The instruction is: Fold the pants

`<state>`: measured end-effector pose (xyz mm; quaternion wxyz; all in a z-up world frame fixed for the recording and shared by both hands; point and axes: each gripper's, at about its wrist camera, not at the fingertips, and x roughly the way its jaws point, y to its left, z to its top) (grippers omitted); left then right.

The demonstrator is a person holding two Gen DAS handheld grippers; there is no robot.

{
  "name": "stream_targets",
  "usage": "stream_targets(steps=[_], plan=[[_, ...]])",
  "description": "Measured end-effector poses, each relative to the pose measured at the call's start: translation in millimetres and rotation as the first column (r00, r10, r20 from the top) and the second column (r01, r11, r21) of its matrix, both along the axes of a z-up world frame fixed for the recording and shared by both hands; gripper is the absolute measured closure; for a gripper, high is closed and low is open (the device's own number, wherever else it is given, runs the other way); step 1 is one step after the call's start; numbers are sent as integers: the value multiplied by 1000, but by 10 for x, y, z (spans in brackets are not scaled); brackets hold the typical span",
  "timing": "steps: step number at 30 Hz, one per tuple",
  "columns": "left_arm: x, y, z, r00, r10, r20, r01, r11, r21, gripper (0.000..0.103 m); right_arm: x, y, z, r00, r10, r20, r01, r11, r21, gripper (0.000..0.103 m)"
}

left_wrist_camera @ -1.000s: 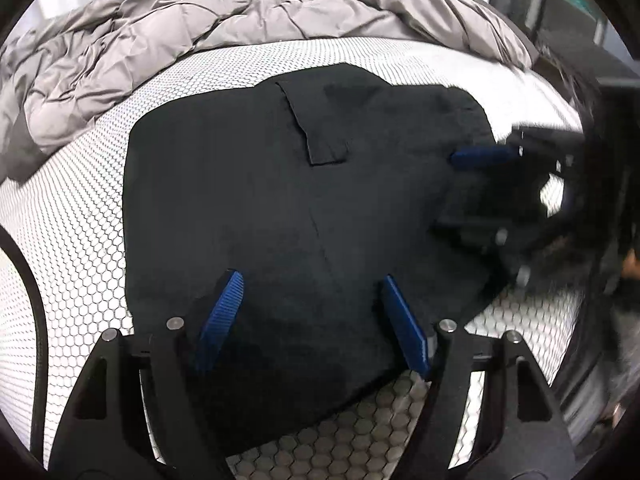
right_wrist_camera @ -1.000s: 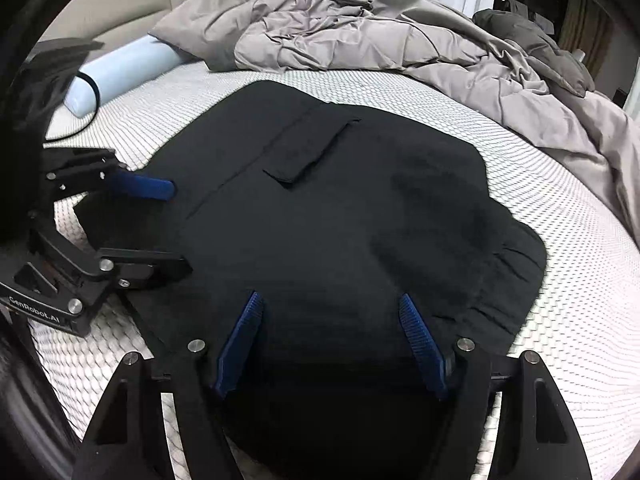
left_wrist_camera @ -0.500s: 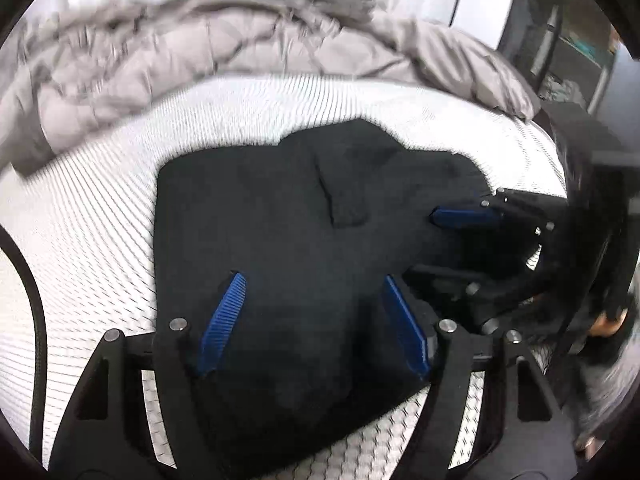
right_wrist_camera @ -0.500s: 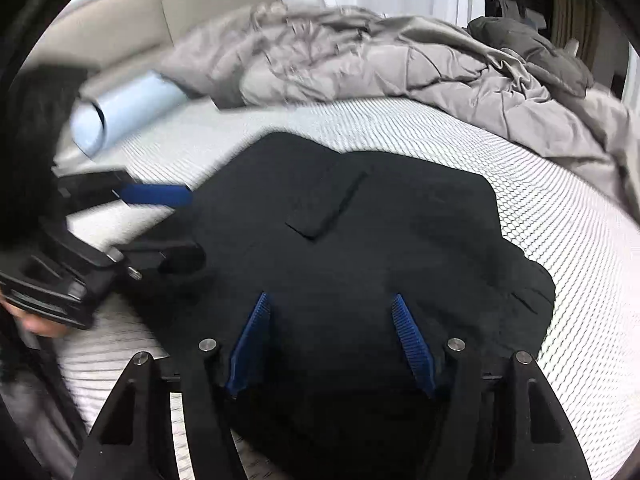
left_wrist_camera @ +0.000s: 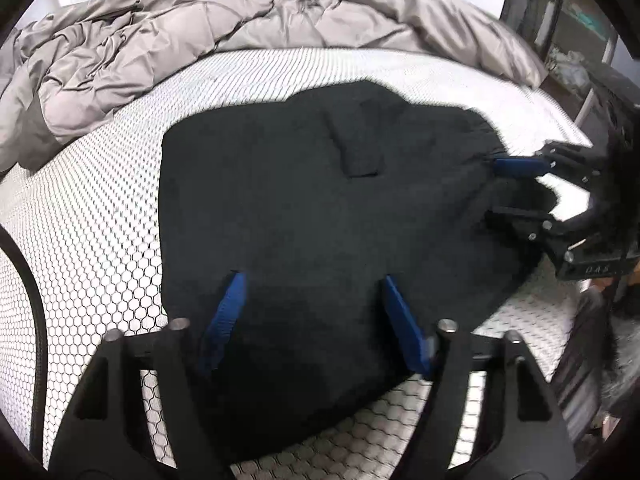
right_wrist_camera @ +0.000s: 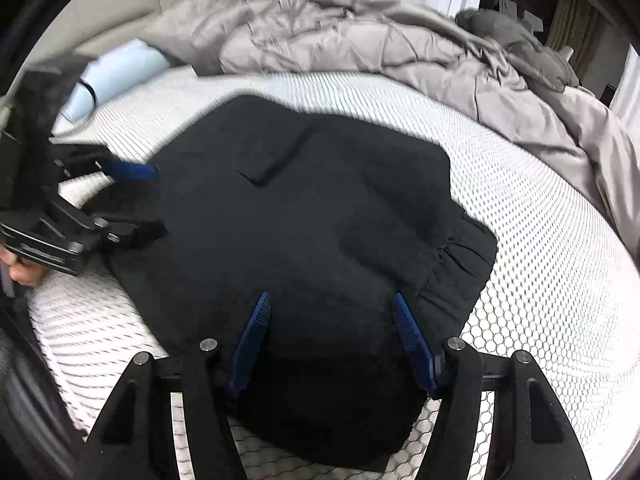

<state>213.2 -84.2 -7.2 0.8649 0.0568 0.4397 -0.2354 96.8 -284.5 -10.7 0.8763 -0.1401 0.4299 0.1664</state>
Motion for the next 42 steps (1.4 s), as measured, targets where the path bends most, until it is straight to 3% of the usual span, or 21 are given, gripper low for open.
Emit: stream_targets(steps=[3, 7, 8, 10, 12, 13, 19, 22, 26, 28, 31, 34, 38, 42], plan=[[-42, 63, 197, 998, 5, 61, -1, 998, -63, 38, -28, 63, 124, 999, 20, 43, -24, 995, 98, 33], [94, 71, 184, 1000, 7, 16, -4, 987, -164, 38, 156, 252, 35, 999, -5, 45, 1, 997, 72, 32], [155, 19, 95, 1000, 1, -16, -3, 988, -155, 38, 224, 300, -29, 1000, 0, 20, -2, 998, 69, 32], [234, -108, -70, 999, -6, -45, 3, 998, -70, 38, 327, 369, -190, 999, 15, -32, -14, 999, 32, 32], [169, -220, -138, 999, -34, 11, 34, 999, 23, 37, 340, 389, -293, 999, 37, -30, -38, 999, -30, 32], [139, -223, -121, 999, -44, 23, 44, 999, 33, 37, 331, 376, -295, 999, 38, -29, -40, 999, -37, 32], [-2, 97, -94, 1000, -4, -28, 3, 1000, -27, 37, 108, 18, -194, 999, 43, -32, -43, 999, 4, 32], [-129, 151, -23, 1000, 21, -11, -21, 1000, -14, 37, 29, -64, -107, 998, 50, -31, -49, 998, 48, 32], [-170, 83, 159, 999, -17, 36, 21, 994, -104, 37, 32, 20, 89, 999, 35, 19, -37, 987, 157, 32], [-116, -32, 158, 998, -50, 40, 54, 993, -107, 37, 66, 159, 70, 998, 46, 33, -50, 990, 134, 32], [-5, -183, -60, 999, -50, -22, 50, 999, -10, 37, 232, 327, -183, 996, 68, -52, -63, 994, 89, 32], [-97, -155, -93, 998, -59, 12, 59, 997, 53, 37, 261, 340, -342, 995, 72, -68, -70, 997, 39, 32], [-192, 121, -41, 1000, -12, -9, 12, 1000, 3, 37, 116, 90, -223, 998, 46, -41, -46, 999, -17, 33], [-320, 331, 137, 999, 17, 45, -15, 999, -52, 37, -22, -136, -8, 998, 67, -7, -67, 995, 79, 33]])
